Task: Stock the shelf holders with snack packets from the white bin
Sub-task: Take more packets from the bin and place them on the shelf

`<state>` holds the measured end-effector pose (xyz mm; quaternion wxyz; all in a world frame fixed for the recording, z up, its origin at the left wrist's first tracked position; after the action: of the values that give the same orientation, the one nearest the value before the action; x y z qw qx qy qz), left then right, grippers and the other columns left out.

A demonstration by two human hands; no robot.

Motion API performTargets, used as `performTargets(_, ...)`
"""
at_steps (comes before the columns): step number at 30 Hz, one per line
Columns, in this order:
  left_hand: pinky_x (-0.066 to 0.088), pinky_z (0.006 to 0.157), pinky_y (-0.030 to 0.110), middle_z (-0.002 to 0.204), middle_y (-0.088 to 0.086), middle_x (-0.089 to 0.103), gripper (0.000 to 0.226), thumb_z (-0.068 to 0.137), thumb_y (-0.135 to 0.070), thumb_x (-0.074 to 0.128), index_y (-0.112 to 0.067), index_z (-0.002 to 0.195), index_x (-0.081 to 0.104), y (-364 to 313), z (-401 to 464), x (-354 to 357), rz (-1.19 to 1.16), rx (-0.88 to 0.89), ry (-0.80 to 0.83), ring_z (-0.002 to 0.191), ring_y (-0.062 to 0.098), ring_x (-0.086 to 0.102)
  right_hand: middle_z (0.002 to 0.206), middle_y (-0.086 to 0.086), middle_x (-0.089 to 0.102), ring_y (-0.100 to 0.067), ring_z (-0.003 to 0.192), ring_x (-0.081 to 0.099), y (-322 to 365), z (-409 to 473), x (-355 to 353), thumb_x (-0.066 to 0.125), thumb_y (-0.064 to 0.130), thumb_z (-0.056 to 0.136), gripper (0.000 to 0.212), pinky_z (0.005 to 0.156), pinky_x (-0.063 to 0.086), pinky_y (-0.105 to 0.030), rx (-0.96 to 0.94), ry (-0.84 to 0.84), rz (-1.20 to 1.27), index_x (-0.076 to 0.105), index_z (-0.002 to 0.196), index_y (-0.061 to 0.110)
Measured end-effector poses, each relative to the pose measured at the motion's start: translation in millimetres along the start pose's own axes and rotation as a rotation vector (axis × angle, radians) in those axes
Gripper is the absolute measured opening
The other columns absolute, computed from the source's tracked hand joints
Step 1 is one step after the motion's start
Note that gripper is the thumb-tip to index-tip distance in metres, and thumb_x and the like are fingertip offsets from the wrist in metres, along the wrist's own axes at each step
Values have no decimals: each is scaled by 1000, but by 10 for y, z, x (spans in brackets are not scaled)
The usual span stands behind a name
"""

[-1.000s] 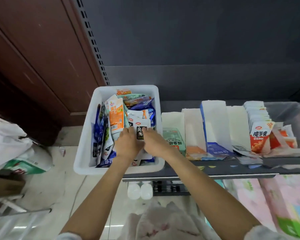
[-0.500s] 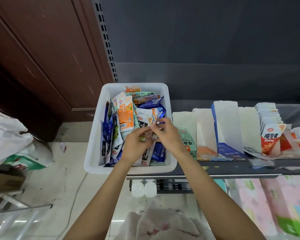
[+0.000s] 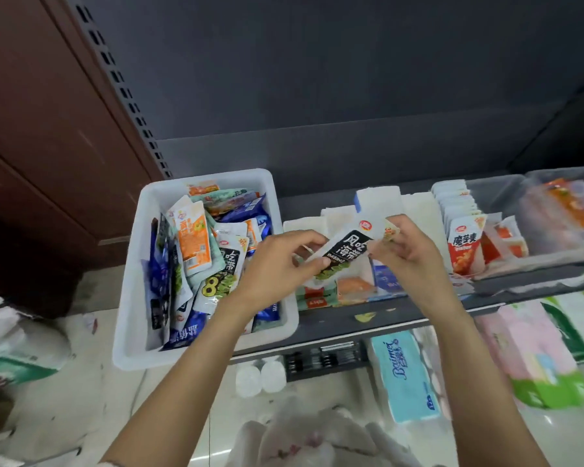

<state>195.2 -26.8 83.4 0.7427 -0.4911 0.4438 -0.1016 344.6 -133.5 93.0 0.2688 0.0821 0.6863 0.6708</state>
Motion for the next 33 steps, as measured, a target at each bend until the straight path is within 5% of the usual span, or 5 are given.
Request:
performTargets(12,53,72,32,97,-3,73,16,91,-22,58,-19,102,71,-873,962,1686,258,395,-45,82,19,67,80,-5,68,-20,73,63,-664,-464,-1723,63,13,89,13,68,47,-33,-76,-686,-435,61,101,18)
performTargets(18,28,98,33,110,0,67,21,91,-25,59,-22,107,71,-456,1067,1977,450,329,114,110,22,50,88,-9,72,-20,76,67,-1070,-293,-1658,65,9,88,13,62,42,-21,-21,-531,-594,68,100,11)
performTargets(24,-2,117,35,148,0,34,29,96,-27,50,-25,121,63,-194,872,1932,521,267,286,142,17,14,100,-11,70,-39,91,62,-1209,-85,-1402,71,-7,73,25,79,54,-45,-71,-194,-963,76,89,12)
performTargets(28,21,105,20,133,-6,52,27,93,-25,55,-27,118,63,-113,628,1356,255,137,86,128,14,38,112,-15,66,-41,102,57,-1180,-99,-1330,63,-11,74,35,88,51,-50,17,-143,-933,73,101,9)
performTargets(33,50,71,22,77,-10,68,18,90,-25,58,-35,103,65,235,65,332,-100,-221,-200,71,6,64,108,-4,67,-17,94,61,-449,-25,-777,52,-10,86,35,77,50,-23,-173,-135,-631,67,108,12)
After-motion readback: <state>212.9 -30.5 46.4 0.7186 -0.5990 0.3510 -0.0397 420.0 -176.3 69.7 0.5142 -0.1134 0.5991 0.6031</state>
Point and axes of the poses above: each hand's wrist, its own z-axis towards the middle knuckle, its own x-axis out of the palm, y = z × x, the point moved 7 cm from there along z, towards the middle knuckle
